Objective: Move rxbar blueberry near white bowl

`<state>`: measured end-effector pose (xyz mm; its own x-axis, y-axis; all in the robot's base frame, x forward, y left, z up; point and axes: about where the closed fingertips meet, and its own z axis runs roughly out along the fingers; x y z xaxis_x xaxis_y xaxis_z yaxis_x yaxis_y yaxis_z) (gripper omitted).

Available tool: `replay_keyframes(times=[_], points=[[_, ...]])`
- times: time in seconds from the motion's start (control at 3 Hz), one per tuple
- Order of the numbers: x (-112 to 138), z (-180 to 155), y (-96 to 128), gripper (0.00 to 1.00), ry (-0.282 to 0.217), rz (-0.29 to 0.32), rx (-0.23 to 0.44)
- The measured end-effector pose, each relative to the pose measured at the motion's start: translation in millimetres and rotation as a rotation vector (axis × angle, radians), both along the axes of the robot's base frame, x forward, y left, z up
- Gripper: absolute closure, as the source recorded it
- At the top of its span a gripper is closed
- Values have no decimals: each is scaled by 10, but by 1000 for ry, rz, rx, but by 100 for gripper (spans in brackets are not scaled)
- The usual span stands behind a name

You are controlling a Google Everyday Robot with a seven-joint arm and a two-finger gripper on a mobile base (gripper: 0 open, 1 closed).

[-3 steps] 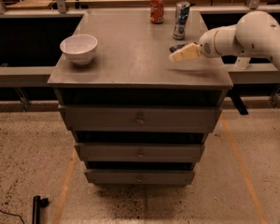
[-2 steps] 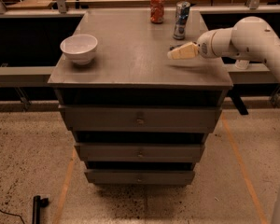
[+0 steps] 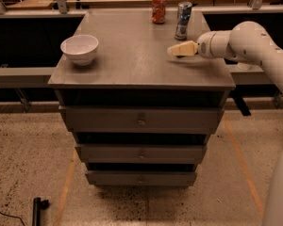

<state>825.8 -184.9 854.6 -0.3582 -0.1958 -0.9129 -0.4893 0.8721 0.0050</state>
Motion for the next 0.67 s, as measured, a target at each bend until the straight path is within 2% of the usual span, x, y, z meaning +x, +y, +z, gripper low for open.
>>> replay_keyframes(times=[0.67], points=[[60, -150, -37, 41, 27, -24, 2]])
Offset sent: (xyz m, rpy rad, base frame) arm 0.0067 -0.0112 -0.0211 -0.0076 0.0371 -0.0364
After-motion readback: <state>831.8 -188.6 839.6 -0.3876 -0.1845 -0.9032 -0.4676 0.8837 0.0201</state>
